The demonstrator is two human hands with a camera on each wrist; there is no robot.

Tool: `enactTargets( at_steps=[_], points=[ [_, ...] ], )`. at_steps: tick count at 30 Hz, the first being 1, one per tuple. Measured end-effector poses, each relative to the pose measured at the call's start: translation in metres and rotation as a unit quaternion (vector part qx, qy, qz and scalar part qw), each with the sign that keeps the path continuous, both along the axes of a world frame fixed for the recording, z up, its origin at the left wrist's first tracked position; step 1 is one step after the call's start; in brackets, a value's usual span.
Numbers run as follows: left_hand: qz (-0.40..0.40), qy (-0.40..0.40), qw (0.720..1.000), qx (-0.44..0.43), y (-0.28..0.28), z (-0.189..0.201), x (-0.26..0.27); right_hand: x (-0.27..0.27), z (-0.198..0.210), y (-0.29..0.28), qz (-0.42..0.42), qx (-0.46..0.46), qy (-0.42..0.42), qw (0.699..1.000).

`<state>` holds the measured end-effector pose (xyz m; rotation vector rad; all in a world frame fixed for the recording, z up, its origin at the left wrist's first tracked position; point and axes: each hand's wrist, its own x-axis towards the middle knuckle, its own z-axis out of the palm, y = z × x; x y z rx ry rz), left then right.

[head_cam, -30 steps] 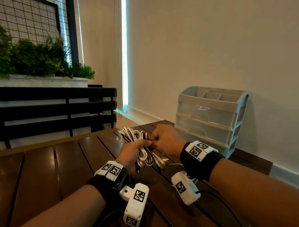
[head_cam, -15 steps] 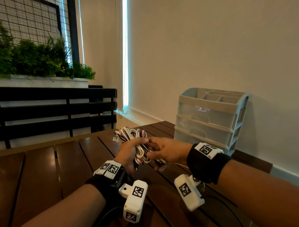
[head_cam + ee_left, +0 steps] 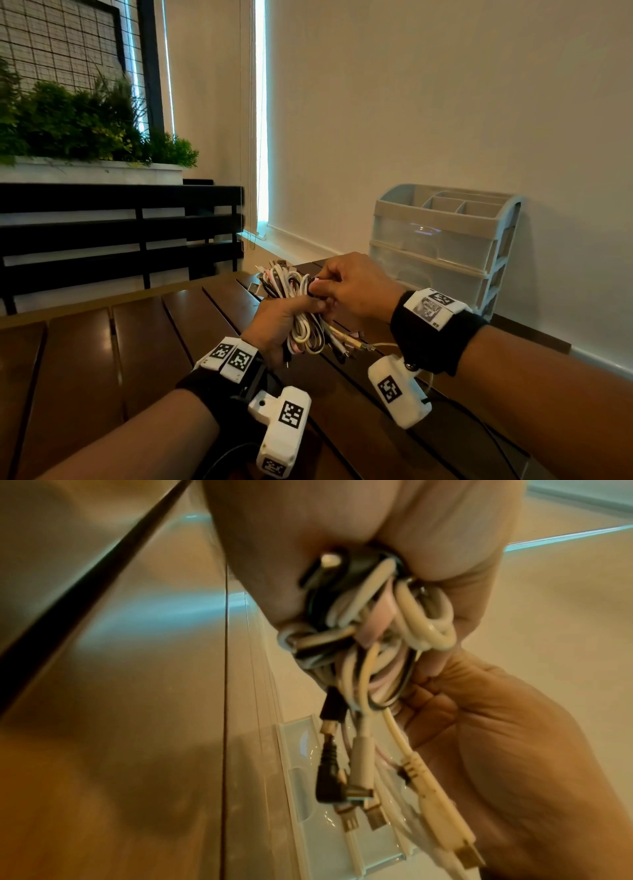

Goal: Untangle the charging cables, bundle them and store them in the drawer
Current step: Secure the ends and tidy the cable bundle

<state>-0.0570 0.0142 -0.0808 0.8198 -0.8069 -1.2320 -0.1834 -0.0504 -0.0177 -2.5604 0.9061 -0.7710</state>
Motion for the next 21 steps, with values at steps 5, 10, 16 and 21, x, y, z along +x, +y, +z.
enactTargets(
  at_steps=[5,10,16,21],
  points=[
    [-0.009,-0.038,0.999,0.025,0.002,-0.003,-0.001,-0.005,-0.006,0.001,-0.017,-0.013,0.010,1.000],
    [0.000,-0.059,0.998,0.034,0.002,-0.002,0.001,-0.005,-0.007,0.002,-0.006,-0.013,-0.001,1.000],
    [0.047,-0.013,0.999,0.020,0.003,0.000,0.004,-0.001,-0.008,0.011,0.015,0.035,0.034,0.999],
    [-0.014,-0.004,1.000,0.011,0.005,0.004,0.006,-0.008,-0.021,0.007,0.085,0.238,0.114,0.961]
  ],
)
